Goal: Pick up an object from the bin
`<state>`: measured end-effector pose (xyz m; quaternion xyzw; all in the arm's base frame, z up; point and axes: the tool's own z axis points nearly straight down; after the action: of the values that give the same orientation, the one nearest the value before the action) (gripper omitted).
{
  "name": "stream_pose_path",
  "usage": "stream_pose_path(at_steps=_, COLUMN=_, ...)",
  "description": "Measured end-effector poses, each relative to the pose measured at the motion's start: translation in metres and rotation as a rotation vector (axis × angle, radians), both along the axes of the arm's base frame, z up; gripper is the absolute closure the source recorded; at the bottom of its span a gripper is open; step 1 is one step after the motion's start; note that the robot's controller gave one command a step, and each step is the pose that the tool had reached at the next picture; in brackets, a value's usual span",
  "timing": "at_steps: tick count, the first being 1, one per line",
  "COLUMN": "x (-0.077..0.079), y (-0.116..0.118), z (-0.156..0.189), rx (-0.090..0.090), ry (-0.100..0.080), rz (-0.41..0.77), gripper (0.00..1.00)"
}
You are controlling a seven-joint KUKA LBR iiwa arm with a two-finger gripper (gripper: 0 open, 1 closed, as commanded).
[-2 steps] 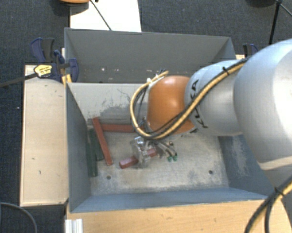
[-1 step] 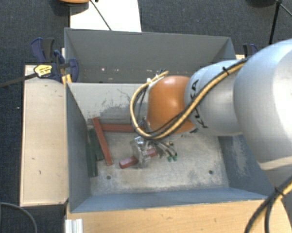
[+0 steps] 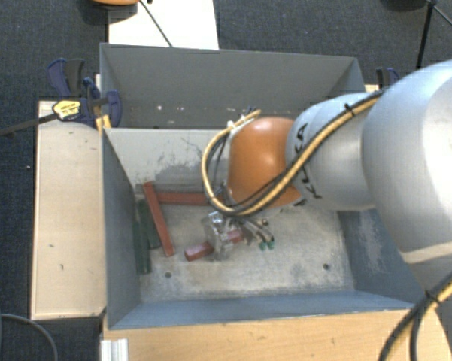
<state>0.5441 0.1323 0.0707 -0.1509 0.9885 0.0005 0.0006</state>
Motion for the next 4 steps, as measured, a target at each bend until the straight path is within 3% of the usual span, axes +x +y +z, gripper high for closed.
stream_pose_path(at_steps=4, x=-0.001, y=0.000, z=0.050, rx=-0.001, ry=0.004, rz=-0.001, gripper=1.00)
